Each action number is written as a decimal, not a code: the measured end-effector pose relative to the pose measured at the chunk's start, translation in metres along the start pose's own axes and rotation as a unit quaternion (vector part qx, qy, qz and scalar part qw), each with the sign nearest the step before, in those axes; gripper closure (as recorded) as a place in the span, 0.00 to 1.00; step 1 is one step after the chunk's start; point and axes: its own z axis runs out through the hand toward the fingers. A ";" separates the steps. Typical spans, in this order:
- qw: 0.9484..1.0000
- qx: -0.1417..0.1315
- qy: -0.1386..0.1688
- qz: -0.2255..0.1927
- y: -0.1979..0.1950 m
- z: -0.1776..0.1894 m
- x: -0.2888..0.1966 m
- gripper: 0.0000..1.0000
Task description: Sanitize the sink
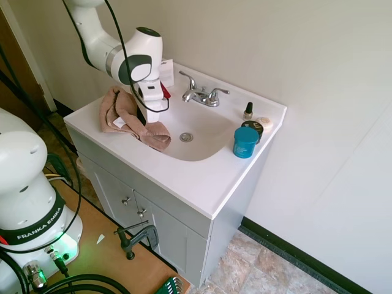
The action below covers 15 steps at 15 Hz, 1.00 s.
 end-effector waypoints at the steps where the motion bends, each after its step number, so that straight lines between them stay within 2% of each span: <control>1: 1.000 -0.009 0.000 -0.003 0.003 0.001 0.007 1.00; 5: 0.999 -0.033 0.024 -0.036 0.018 0.002 0.043 1.00; 7: 0.995 -0.045 0.053 -0.071 0.026 -0.001 0.054 1.00; 11: 0.979 -0.055 0.123 -0.150 0.037 -0.005 0.074 1.00; 15: 0.961 -0.052 0.182 -0.200 0.044 -0.014 0.108 1.00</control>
